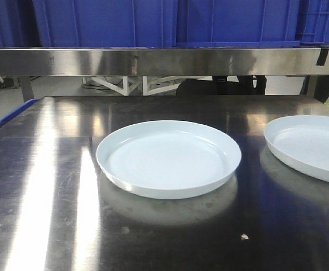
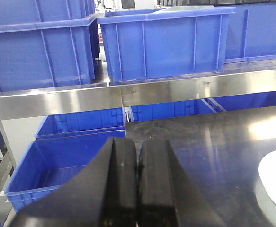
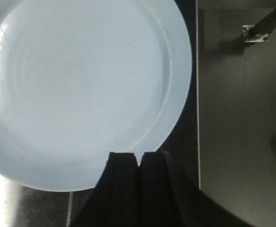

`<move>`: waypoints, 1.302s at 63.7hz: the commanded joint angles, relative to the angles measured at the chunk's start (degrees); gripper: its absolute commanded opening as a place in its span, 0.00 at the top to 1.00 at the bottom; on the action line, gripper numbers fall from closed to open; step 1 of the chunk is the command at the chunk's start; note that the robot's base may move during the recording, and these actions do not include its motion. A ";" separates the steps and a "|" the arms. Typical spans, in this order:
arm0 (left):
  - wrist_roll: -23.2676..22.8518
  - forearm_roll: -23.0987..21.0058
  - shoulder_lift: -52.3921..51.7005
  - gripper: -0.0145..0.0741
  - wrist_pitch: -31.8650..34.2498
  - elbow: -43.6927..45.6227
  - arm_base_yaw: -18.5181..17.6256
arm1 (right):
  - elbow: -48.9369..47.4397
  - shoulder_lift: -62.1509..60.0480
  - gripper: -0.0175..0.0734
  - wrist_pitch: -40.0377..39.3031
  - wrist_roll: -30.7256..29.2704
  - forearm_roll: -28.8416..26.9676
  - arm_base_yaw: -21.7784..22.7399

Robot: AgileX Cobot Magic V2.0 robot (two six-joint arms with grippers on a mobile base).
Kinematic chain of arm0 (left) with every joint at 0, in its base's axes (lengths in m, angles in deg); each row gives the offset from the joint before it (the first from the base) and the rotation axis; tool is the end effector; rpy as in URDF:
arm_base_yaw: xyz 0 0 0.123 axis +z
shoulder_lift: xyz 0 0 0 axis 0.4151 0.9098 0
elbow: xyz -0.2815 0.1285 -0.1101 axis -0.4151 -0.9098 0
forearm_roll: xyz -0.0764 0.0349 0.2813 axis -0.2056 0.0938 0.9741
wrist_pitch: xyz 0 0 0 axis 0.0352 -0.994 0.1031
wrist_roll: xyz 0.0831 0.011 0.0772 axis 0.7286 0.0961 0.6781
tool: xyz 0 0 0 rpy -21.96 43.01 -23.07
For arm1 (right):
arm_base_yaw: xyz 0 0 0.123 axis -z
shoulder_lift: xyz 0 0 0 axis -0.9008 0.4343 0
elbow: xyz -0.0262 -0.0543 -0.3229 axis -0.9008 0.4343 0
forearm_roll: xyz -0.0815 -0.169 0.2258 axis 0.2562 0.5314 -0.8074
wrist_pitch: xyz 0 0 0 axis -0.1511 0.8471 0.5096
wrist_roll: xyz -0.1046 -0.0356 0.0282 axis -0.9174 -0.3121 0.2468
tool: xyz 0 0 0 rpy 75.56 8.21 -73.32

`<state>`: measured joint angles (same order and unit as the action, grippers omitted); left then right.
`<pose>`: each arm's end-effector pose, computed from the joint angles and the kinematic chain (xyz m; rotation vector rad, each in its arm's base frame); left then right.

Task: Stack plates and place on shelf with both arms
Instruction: 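Grip the plate rim with the right gripper and lift it toward the center plate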

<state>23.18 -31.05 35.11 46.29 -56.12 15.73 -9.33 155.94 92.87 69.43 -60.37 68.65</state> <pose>0.0793 -0.0138 0.2877 0.2093 1.5663 -0.0552 0.2602 -0.0191 0.2582 0.1703 2.6160 0.0018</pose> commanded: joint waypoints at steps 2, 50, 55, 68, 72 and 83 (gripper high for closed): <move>-0.59 -0.15 0.51 0.75 4.42 1.62 -0.03 | -5.24 2.07 0.74 1.70 -0.08 0.63 2.43; -0.59 -0.15 0.51 0.75 4.42 1.62 -0.03 | -25.57 21.35 0.41 12.92 -5.49 -4.73 5.81; -0.59 -0.15 0.51 0.75 4.42 1.62 -0.03 | -26.86 22.26 0.41 13.79 -7.07 -5.92 6.73; -0.59 -0.15 0.51 0.75 4.42 1.62 -0.03 | -27.41 24.32 0.32 13.73 -8.32 -6.54 8.33; -0.59 -0.15 0.51 0.75 4.42 1.62 -0.03 | -27.69 24.92 0.30 13.47 -9.07 -6.63 8.33; -0.59 -0.15 0.51 0.75 4.42 1.62 -0.03 | -27.75 26.25 0.31 12.89 -9.75 -6.68 8.33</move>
<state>23.18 -31.05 35.11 46.29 -56.12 15.73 -35.06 184.11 107.20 60.86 -66.53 76.76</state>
